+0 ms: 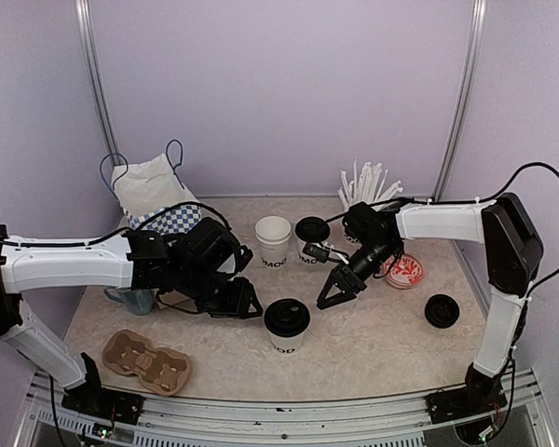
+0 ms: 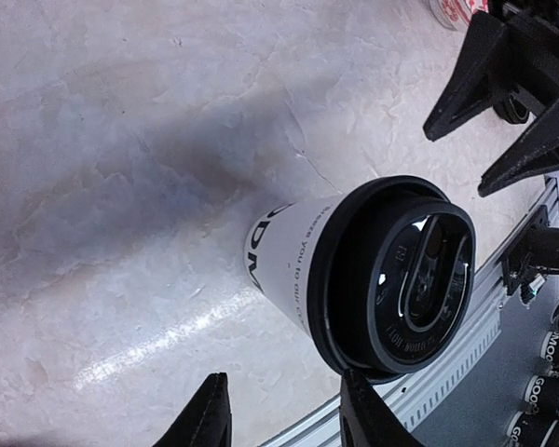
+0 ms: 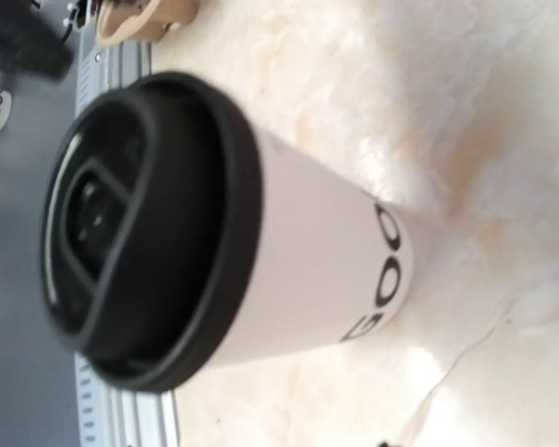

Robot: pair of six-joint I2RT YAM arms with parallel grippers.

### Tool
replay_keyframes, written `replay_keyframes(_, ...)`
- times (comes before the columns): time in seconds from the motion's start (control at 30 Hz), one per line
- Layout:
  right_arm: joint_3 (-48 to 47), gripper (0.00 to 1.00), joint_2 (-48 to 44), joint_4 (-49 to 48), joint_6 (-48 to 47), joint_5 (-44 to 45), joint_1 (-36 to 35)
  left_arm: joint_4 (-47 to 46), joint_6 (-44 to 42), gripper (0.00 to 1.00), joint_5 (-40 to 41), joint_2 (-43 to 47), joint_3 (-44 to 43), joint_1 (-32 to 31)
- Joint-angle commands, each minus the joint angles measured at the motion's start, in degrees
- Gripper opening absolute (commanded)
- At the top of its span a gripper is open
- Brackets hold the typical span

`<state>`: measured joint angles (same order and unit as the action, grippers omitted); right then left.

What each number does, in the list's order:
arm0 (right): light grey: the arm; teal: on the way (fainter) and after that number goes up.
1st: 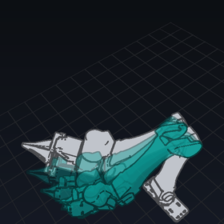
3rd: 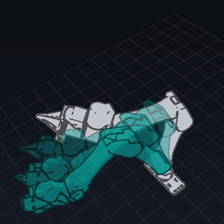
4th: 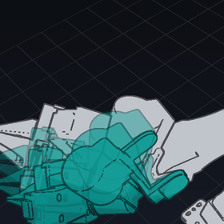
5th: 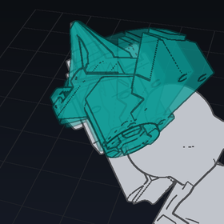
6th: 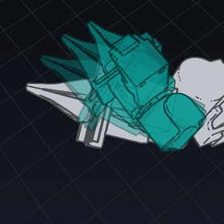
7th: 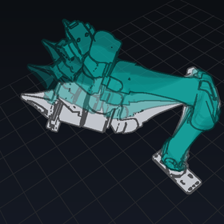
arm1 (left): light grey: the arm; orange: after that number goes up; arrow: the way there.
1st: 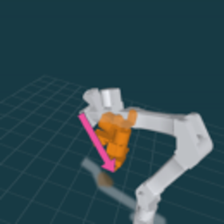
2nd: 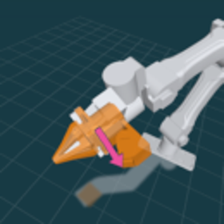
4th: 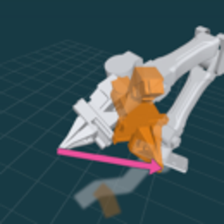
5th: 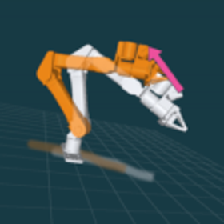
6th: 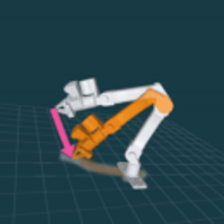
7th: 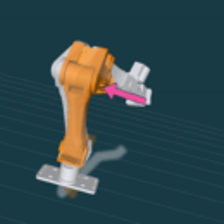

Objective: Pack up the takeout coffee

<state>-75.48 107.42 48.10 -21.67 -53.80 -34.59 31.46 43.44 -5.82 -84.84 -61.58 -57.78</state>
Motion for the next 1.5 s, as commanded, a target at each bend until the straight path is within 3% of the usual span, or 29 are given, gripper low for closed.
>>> replay_keyframes(0.0, -2.9, 0.45, 3.4, 0.0, 1.9, -2.1, -0.2, -3.6, 2.3, 0.40, -4.0, -0.1, 1.0, -0.3)
replay_keyframes(0.27, -6.9, 0.47, 6.4, 1.2, 2.3, -4.9, -0.4, -4.9, 1.2, 0.41, -5.0, -2.5, 0.5, -1.2)
replay_keyframes(0.87, -6.5, 0.49, 8.1, 1.6, 1.7, -6.8, -2.7, -2.7, -1.4, 0.40, -3.7, -6.4, -0.8, -1.4)
replay_keyframes(1.17, -2.6, 0.46, 10.1, -1.9, 6.6, 6.8, -2.8, 2.9, -4.4, 0.37, 1.1, -9.9, -1.4, -2.1)
replay_keyframes(1.47, -1.6, 0.43, 11.5, -1.4, 7.0, 12.1, -2.8, 5.6, -5.8, 0.37, 5.0, -10.8, -3.9, -2.9)
